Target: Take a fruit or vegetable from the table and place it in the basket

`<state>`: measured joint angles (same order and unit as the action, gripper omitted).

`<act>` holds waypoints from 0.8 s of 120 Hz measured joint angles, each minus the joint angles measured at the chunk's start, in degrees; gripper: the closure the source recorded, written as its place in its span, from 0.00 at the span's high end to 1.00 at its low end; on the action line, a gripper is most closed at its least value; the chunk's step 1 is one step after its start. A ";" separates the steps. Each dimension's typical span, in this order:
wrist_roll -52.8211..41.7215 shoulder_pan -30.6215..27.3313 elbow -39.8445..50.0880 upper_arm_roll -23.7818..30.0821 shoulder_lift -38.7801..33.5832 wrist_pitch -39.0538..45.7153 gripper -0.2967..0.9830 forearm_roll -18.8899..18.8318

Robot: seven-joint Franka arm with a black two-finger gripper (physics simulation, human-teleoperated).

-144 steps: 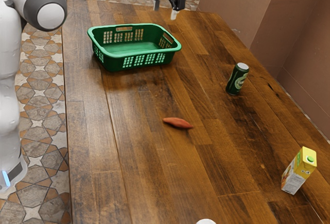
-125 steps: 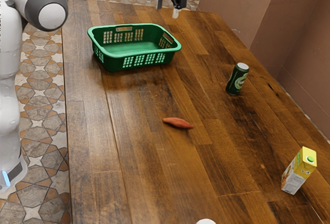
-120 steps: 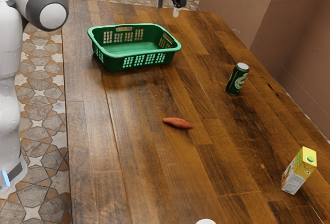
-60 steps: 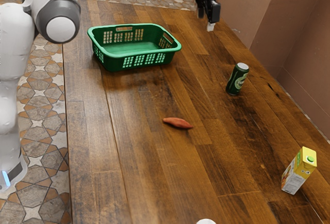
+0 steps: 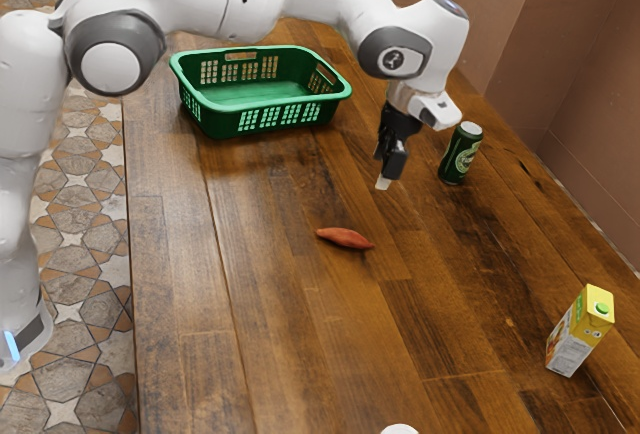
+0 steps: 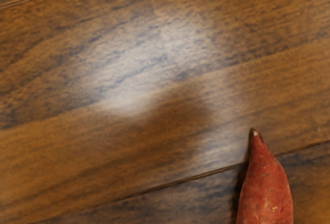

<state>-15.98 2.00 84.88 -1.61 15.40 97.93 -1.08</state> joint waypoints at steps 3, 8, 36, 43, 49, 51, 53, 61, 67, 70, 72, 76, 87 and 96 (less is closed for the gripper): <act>-0.35 0.19 1.36 0.00 -0.27 1.09 0.75 0.18; -0.93 0.49 3.43 0.02 -0.70 2.78 0.75 0.47; -4.00 1.16 10.85 -0.21 -1.63 10.80 0.74 2.19; -4.73 1.17 12.39 -0.23 -1.64 11.95 0.74 2.78; -5.34 1.22 14.11 -0.23 -1.70 12.70 0.74 3.12; -5.53 1.23 14.56 -0.23 -1.69 12.91 0.74 3.20; -5.73 1.24 14.92 -0.23 -1.67 13.09 0.74 3.28; -6.45 1.25 15.95 -0.23 -1.59 13.66 0.74 3.50; -6.93 1.28 16.29 -0.22 -1.53 13.97 0.74 3.58; -7.15 1.29 16.41 -0.21 -1.46 14.10 0.74 3.60; -7.29 1.30 16.50 -0.21 -1.37 14.19 0.74 3.61; -7.57 1.29 16.67 -0.22 -1.16 14.36 0.74 3.63; -8.29 1.25 16.88 -0.24 -0.98 14.64 0.73 3.72; -8.81 1.25 16.91 -0.20 -1.13 14.52 0.73 3.72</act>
<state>-24.79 3.25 101.79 -1.81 14.27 112.45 2.65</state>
